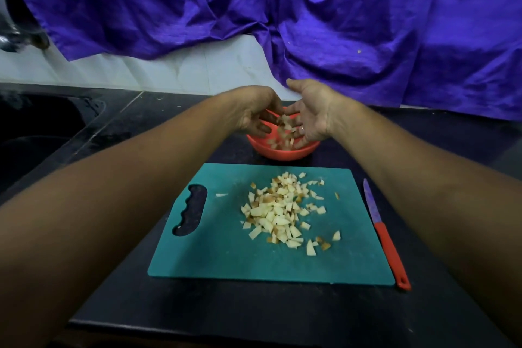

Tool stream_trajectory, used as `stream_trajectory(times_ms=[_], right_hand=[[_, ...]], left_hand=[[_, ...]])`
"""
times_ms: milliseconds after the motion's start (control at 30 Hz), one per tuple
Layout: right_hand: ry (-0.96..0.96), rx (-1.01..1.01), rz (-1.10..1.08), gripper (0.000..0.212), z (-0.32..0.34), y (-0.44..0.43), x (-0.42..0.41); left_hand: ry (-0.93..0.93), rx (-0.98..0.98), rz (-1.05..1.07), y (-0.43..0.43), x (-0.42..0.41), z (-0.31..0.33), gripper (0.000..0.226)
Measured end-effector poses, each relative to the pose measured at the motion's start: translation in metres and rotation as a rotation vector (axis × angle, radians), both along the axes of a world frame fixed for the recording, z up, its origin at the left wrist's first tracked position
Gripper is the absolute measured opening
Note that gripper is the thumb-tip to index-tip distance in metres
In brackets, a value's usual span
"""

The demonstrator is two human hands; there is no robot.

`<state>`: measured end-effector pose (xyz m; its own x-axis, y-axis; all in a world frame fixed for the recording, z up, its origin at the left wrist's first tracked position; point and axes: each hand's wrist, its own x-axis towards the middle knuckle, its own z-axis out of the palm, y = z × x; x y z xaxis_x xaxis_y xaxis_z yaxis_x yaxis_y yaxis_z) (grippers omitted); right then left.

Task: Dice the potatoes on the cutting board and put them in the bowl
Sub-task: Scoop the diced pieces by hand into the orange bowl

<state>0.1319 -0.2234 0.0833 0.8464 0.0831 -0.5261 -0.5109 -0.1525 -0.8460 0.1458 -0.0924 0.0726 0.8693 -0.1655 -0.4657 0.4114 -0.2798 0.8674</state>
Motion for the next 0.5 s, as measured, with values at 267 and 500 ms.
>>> stream_trajectory(times_ms=[267,500], right_hand=[[-0.037,-0.213,0.135,0.086,-0.006,-0.006,0.010],[-0.238,-0.266,0.189,0.073,-0.001,-0.014,-0.004]], left_hand=[[-0.149,0.120,-0.017,0.008,0.008,-0.011,0.030],[-0.332,0.135,-0.015,0.017,-0.018,-0.006,0.024]])
